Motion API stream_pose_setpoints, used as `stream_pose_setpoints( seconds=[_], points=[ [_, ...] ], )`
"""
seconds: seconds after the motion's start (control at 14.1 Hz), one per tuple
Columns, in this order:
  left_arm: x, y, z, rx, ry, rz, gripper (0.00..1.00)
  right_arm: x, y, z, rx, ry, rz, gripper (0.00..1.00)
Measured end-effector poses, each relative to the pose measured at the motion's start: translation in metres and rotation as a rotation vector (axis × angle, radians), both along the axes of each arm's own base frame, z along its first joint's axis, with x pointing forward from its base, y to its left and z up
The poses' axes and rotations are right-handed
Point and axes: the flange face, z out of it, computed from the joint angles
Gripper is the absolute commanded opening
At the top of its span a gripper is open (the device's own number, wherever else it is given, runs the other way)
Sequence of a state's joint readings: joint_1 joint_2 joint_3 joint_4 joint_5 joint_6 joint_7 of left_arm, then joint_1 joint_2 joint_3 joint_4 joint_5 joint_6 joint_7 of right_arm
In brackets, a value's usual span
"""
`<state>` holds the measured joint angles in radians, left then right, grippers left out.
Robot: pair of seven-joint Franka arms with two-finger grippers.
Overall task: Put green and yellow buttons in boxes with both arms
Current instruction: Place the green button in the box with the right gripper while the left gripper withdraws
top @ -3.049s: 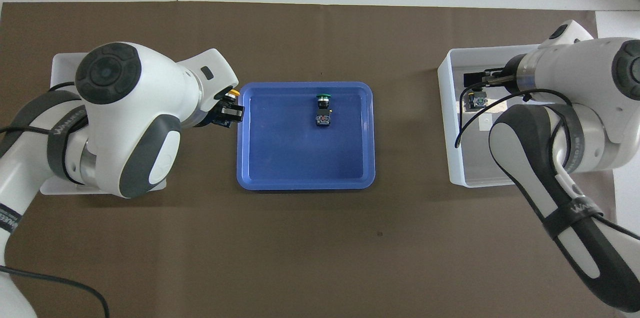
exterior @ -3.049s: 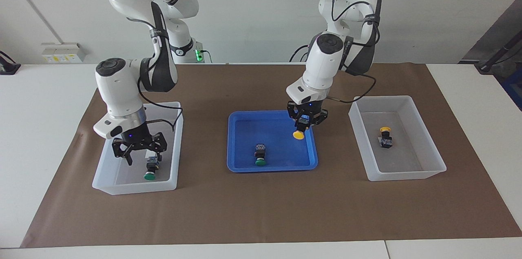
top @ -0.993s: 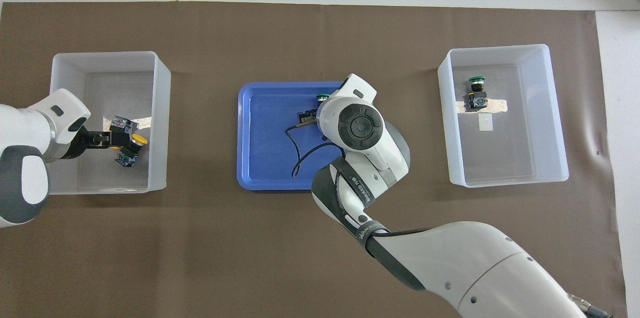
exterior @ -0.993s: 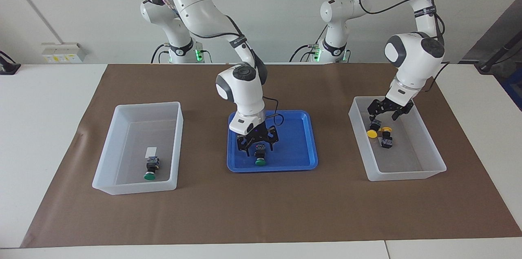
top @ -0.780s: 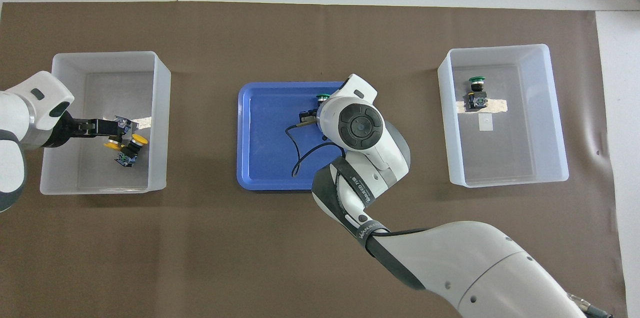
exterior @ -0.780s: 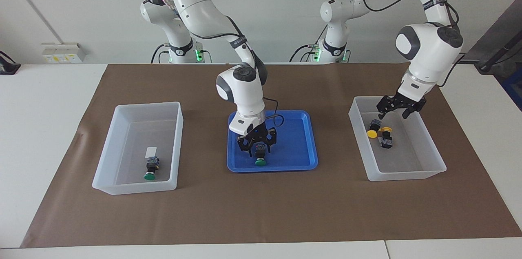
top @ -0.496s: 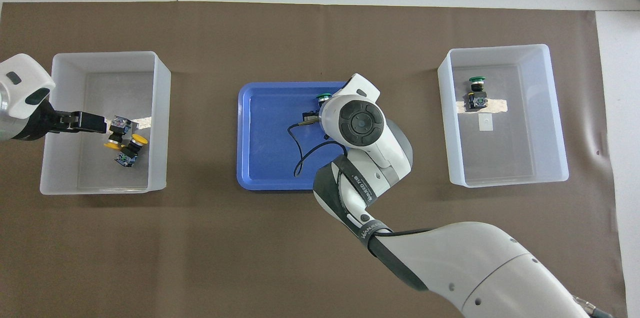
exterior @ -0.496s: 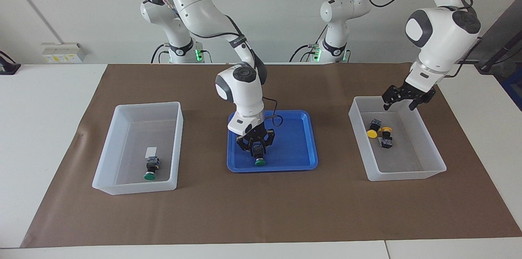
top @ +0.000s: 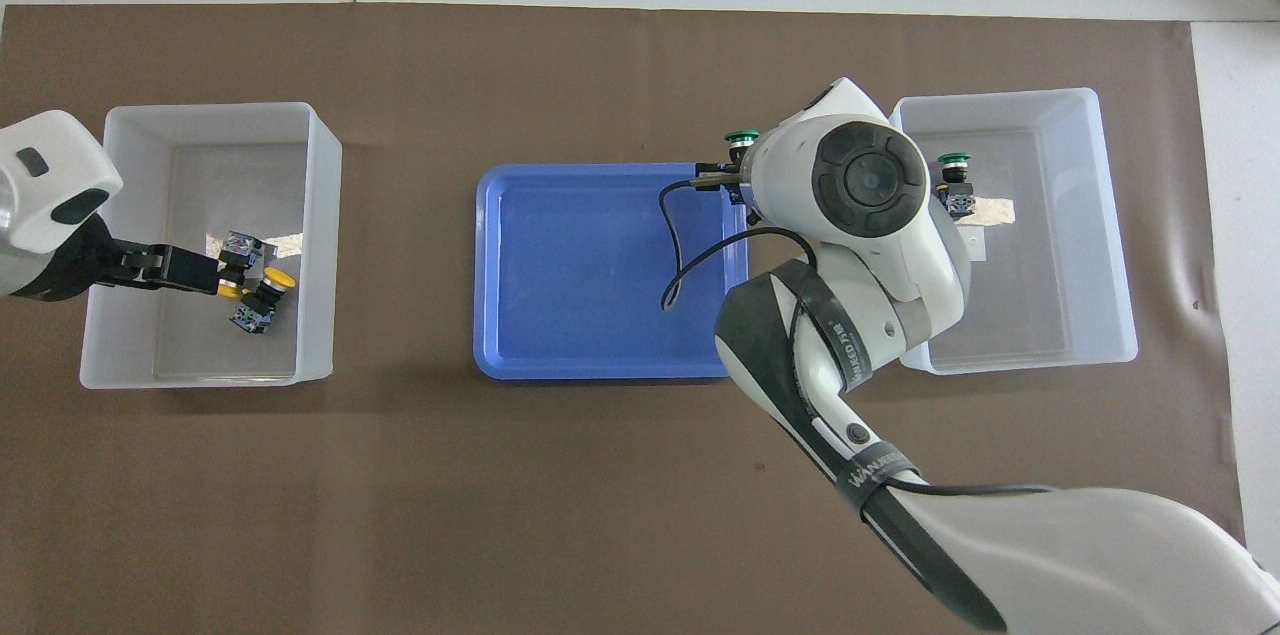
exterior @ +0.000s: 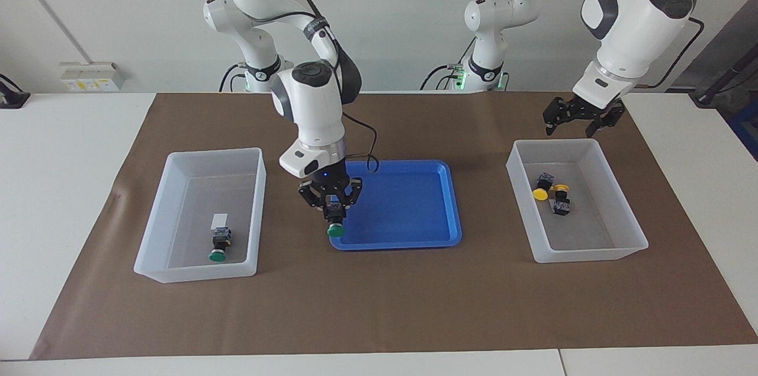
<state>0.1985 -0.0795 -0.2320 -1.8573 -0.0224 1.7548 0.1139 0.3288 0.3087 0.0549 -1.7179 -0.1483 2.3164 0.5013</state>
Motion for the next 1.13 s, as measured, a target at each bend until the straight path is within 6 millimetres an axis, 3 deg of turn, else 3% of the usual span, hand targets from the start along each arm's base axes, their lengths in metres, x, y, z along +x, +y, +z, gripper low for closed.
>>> stream_pose_setpoints(
  seconds=[0.21,0.35,0.57,0.71,0.92,1.13],
  points=[
    [-0.001,0.006,0.042,-0.001,-0.014,0.012,1.0,0.002,-0.076,0.044,-0.052,0.015,-0.008,0.0],
    [-0.003,0.012,0.061,-0.002,-0.018,0.024,1.0,0.001,-0.14,0.048,-0.099,0.038,0.053,0.0],
    [-0.004,0.013,0.065,-0.004,-0.012,0.038,1.0,0.0,-0.215,0.017,-0.097,0.08,0.109,0.0],
    [-0.004,0.01,0.065,-0.005,-0.008,0.034,1.0,-0.001,-0.251,-0.014,-0.104,0.077,0.144,0.0],
    [-0.005,0.004,0.067,-0.011,-0.009,0.022,1.0,0.005,-0.277,-0.055,-0.108,0.049,0.144,0.0],
    [-0.008,0.0,0.079,-0.012,-0.006,0.012,1.0,0.015,-0.283,-0.096,-0.103,0.025,0.139,0.0]
  ],
)
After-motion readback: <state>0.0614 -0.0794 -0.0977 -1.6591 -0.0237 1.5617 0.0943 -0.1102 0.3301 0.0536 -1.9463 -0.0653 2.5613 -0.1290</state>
